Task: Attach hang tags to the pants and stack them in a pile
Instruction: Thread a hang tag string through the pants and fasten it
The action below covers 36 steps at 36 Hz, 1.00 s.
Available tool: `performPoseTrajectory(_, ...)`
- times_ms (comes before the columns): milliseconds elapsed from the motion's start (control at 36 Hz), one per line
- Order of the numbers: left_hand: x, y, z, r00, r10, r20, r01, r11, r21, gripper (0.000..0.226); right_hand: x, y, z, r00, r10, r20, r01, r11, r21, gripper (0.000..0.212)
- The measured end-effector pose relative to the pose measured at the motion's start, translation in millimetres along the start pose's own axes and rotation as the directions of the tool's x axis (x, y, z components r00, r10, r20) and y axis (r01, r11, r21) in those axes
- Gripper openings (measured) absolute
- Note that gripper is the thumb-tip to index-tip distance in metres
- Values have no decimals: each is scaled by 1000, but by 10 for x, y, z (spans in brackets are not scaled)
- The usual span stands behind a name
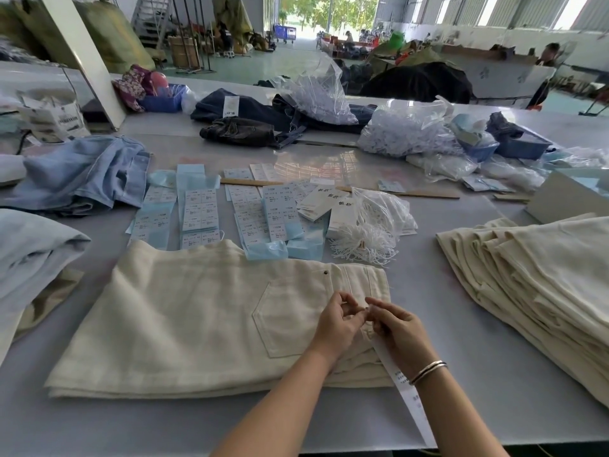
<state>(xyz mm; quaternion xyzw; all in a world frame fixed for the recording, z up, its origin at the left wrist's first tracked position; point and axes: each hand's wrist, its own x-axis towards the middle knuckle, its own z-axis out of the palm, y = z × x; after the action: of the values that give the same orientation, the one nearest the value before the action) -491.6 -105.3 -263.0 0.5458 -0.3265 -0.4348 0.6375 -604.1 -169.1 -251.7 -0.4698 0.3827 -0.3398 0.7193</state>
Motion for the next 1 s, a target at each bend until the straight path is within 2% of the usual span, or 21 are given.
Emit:
performPoseTrajectory(83,2,-7,8,1000,4,4,-4,1000,-3,26,5,-13,-7,1000,2,-4,-2,999,44,18)
performPoseTrajectory(611,15,-19,5,1000,13,4,-13,1000,10,27,-36,-43,11,1000,8,1,-8,1000,10,18)
performPoseTrajectory(1000,34,-41,6,1000,29,3,-29,996,85,27,-18,-28,-24,1000,18,0,-18,1000,-13,17)
